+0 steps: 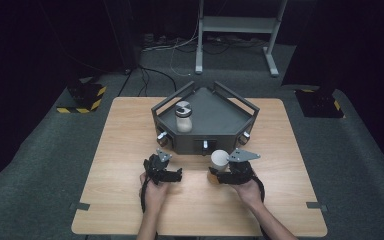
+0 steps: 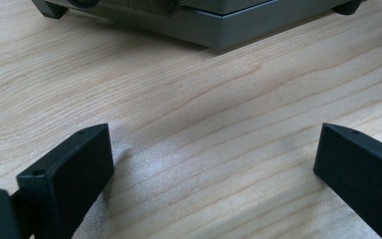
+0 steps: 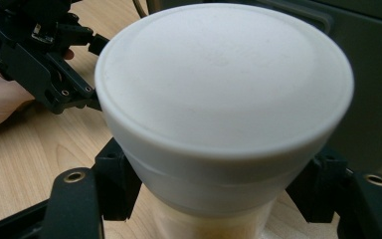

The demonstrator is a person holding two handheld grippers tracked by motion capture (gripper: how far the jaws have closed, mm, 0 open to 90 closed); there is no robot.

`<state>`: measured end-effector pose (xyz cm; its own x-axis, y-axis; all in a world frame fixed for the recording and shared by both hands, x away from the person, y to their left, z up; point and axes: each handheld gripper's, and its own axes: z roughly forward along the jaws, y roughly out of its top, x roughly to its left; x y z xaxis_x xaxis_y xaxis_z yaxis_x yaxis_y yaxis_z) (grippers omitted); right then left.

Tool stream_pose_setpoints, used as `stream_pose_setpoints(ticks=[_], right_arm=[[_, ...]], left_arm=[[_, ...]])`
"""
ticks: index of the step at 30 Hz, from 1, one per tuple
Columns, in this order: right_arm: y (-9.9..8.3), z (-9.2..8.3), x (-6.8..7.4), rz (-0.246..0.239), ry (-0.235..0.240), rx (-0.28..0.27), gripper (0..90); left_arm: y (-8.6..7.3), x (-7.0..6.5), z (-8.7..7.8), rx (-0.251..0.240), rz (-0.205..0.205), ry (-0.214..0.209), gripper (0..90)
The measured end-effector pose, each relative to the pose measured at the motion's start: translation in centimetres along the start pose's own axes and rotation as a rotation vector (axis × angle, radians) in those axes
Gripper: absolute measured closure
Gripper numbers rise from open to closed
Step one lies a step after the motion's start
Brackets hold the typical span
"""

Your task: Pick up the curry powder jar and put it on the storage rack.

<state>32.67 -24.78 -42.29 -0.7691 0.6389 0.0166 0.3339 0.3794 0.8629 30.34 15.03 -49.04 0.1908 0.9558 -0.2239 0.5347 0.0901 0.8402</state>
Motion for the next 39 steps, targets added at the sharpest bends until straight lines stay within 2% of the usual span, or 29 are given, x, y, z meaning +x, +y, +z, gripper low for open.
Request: stream_pose_setpoints(ticks=[39], right_arm=[[0.41,-0.05,0.35,-0.02,-0.006,0.009,34.1]], left_arm=[[-0.03,0.02,-0.01,-0.002,0.0,-0.002,2.6]])
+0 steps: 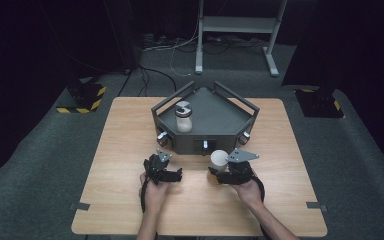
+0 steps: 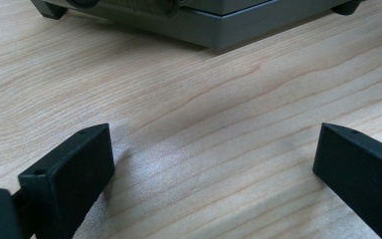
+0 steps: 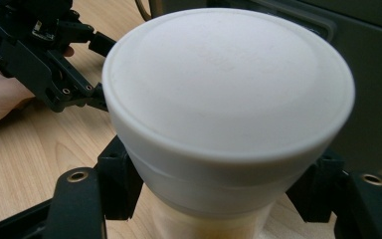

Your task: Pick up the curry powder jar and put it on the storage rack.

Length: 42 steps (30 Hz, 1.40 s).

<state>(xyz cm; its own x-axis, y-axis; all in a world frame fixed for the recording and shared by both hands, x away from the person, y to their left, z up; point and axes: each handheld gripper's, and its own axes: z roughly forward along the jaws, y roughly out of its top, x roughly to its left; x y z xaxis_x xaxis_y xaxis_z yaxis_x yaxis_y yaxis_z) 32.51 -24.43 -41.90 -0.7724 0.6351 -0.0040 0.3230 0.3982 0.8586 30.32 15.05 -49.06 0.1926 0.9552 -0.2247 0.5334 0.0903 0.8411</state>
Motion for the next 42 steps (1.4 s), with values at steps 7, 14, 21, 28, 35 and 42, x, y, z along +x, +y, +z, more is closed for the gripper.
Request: stream_pose_setpoints(ticks=[7,14,21,28,35,42], right_arm=[[0.2,-0.2,-0.1,-0.001,0.002,-0.008,34.2],[0.5,-0.7,-0.4,-0.004,0.002,-0.008,34.2],[1.0,-1.4,-0.8,-0.014,0.003,-0.013,34.3],[1.5,-2.0,-1.1,-0.013,0.002,-0.019,34.3],[2.1,-2.4,-1.5,-0.009,0.0,-0.017,34.3],[2.8,-3.0,-2.0,-0.009,0.006,-0.017,34.3]], left_arm=[[0.0,0.0,0.0,0.0,-0.001,0.0,2.6],[0.0,0.0,0.0,0.0,-0.001,0.0,2.6],[0.0,0.0,0.0,0.0,-0.001,0.0,2.6],[0.0,0.0,0.0,0.0,-0.001,0.0,2.6],[0.0,0.0,0.0,0.0,-0.001,0.0,2.6],[0.0,0.0,0.0,0.0,-0.001,0.0,2.6]])
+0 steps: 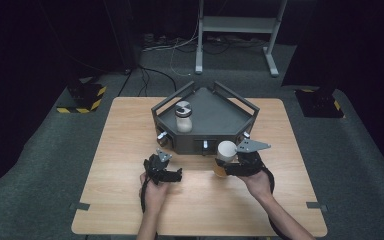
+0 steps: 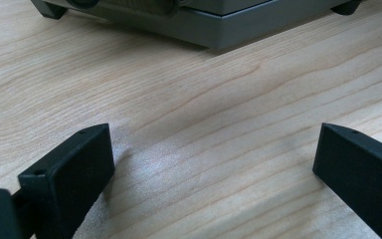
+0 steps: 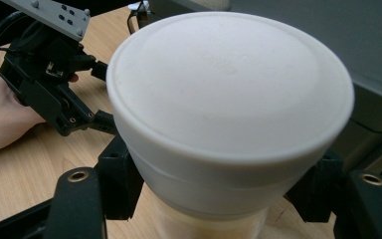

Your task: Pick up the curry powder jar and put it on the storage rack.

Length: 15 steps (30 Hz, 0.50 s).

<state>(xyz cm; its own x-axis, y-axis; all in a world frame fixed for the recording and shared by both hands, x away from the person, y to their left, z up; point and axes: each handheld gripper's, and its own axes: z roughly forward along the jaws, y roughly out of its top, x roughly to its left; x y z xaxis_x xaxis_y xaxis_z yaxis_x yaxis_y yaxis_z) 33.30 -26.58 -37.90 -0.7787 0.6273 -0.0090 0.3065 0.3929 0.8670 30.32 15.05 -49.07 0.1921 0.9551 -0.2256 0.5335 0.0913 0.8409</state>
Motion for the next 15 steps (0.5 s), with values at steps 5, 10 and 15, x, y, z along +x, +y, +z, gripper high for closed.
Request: stream_pose_setpoints(ticks=[5,10,15], right_arm=[[0.8,-0.4,-0.3,-0.013,-0.001,0.006,34.3],[1.5,-0.9,-0.8,-0.014,0.007,0.005,34.3],[2.2,-1.3,-1.1,-0.016,0.016,-0.001,34.4]], left_arm=[[0.0,0.0,0.0,0.0,0.0,0.0,2.6],[0.0,0.0,0.0,0.0,0.0,0.0,2.6],[0.0,0.0,0.0,0.0,0.0,0.0,2.6]])
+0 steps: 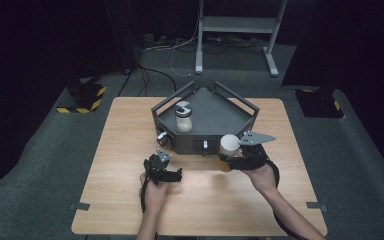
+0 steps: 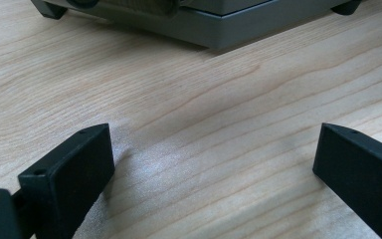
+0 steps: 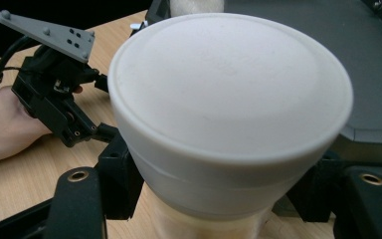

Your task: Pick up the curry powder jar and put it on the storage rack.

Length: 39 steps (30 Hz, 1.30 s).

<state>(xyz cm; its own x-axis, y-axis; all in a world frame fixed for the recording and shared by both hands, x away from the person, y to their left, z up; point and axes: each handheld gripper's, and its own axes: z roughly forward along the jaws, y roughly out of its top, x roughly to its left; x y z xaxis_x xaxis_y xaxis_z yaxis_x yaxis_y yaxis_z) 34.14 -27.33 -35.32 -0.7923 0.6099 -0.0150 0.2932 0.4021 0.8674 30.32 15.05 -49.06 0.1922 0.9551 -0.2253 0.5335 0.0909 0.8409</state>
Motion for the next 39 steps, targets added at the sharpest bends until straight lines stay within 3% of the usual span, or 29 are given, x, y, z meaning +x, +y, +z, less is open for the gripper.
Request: stream_pose_setpoints(ticks=[23,39], right_arm=[[3.1,-1.9,-1.3,-0.01,0.014,-0.04,34.5],[4.6,-2.6,-2.3,0.019,0.035,-0.06,34.6]], left_arm=[[0.0,0.0,0.0,0.0,0.0,0.0,2.6],[0.0,0.0,0.0,0.0,0.0,0.0,2.6]])
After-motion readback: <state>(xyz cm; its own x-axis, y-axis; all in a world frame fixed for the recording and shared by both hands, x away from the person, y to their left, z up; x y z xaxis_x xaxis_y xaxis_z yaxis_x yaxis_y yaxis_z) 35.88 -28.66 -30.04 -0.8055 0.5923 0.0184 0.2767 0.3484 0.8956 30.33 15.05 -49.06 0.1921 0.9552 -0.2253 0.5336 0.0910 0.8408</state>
